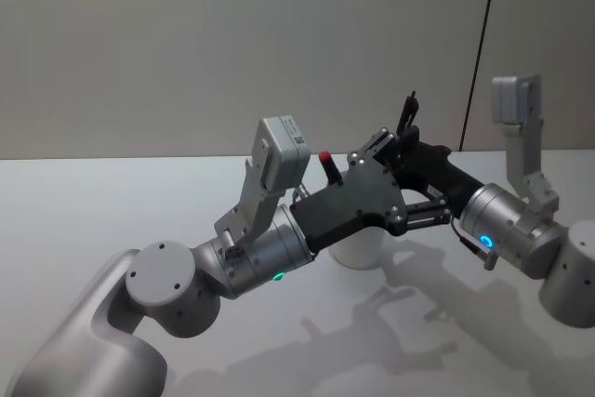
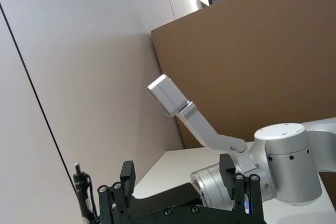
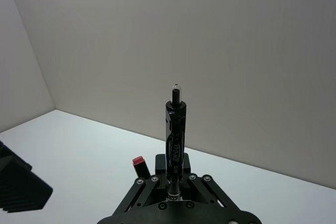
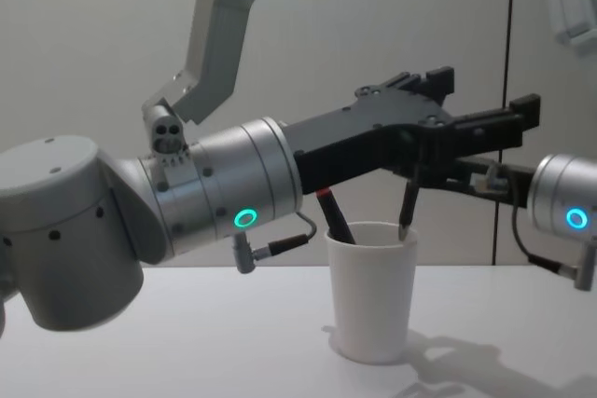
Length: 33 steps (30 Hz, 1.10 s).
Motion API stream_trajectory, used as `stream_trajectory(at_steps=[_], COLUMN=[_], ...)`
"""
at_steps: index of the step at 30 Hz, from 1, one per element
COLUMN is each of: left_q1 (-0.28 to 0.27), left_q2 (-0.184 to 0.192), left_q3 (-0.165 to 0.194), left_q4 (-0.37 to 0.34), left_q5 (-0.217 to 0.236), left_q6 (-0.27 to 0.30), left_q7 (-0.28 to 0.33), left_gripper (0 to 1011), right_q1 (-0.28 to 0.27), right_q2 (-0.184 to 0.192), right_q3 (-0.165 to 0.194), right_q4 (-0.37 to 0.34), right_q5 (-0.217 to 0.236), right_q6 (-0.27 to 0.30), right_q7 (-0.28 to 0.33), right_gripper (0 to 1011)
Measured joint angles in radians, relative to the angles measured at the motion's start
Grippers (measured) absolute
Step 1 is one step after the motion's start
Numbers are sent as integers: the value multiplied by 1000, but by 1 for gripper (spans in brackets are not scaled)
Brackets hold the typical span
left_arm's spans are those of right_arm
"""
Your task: Place the pen into the pen holder.
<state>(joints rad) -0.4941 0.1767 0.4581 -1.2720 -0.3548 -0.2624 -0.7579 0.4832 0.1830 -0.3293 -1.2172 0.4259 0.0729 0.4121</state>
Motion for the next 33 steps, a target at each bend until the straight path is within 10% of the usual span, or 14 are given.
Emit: stream_trajectory(at_steps=[21, 33], left_q1=[0, 0], left_q2=[0, 0], left_q3=[0, 0], left_q4=[0, 0], left_q5=[0, 0], left_q6=[0, 0], left_q7=[0, 0], left_gripper=[1001, 1001], right_q1=[56, 65], right_q2=[-46, -54], right_q3=[-31, -36], right_q4=[124, 145], right_q5=[-43, -49], right_q6=[-43, -51], right_q7=[-1, -1], right_gripper=[141, 504])
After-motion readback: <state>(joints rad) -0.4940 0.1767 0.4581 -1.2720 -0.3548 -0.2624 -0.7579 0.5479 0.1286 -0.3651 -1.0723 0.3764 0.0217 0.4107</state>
